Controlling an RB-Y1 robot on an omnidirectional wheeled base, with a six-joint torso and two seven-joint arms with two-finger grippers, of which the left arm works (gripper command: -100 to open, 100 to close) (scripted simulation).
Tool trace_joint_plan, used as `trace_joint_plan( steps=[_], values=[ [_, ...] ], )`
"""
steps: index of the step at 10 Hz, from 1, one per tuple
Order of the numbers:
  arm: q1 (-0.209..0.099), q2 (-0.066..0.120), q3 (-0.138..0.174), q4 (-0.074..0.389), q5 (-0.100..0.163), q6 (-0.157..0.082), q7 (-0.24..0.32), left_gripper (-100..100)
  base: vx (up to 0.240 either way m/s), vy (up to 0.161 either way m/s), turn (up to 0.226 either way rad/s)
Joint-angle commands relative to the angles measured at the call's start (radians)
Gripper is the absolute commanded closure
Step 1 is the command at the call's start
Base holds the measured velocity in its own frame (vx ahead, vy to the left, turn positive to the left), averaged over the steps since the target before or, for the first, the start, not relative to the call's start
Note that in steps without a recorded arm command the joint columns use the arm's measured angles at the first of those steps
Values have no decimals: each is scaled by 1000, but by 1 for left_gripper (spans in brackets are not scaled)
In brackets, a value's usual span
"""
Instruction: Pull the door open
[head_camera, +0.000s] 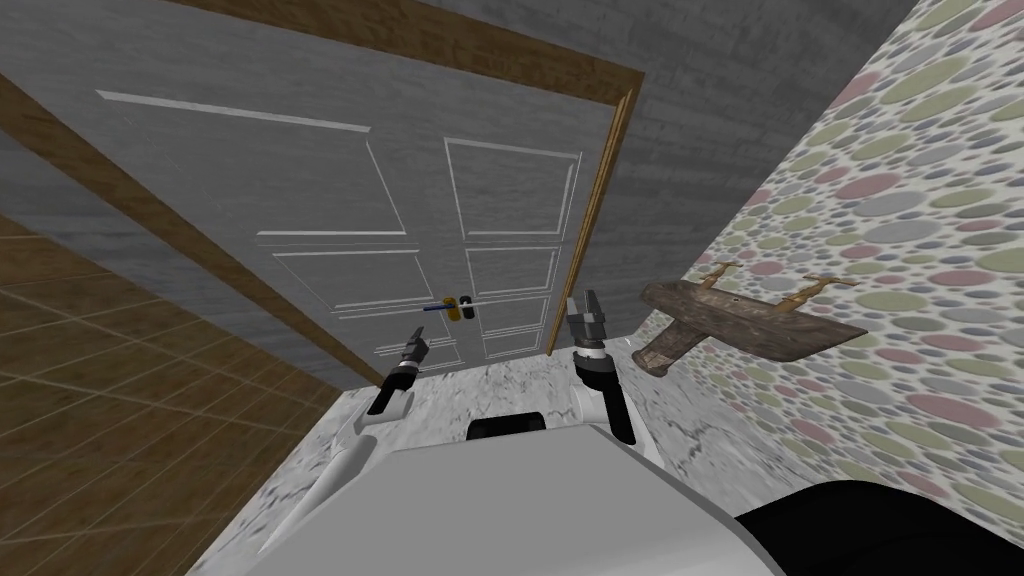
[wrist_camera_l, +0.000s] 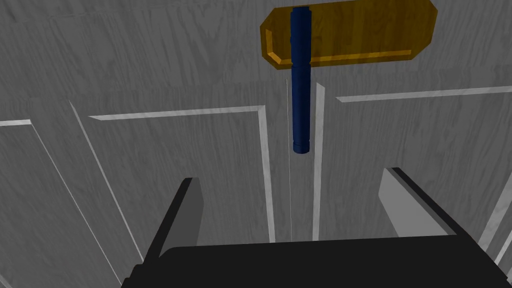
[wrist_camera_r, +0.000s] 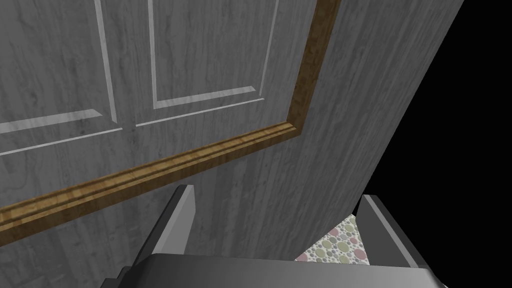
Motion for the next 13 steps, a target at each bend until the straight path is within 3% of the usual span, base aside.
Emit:
trace_joint_plan(
  steps=[1, 6, 8, 9, 13],
  values=[
    [-15, 9, 1, 36, 6, -6, 10, -100, 88, 28, -41],
    [-48, 36, 6, 121, 27, -4, 38, -100, 113, 27, -65],
    [-48, 36, 7, 119, 27, -1, 38, -100, 86, 26, -29],
    [-47, 50, 34, 144, 31, 4, 34, -100, 125, 42, 85],
    [-59, 54, 57, 171, 33, 11, 26, -100, 180, 83, 9]
  ],
)
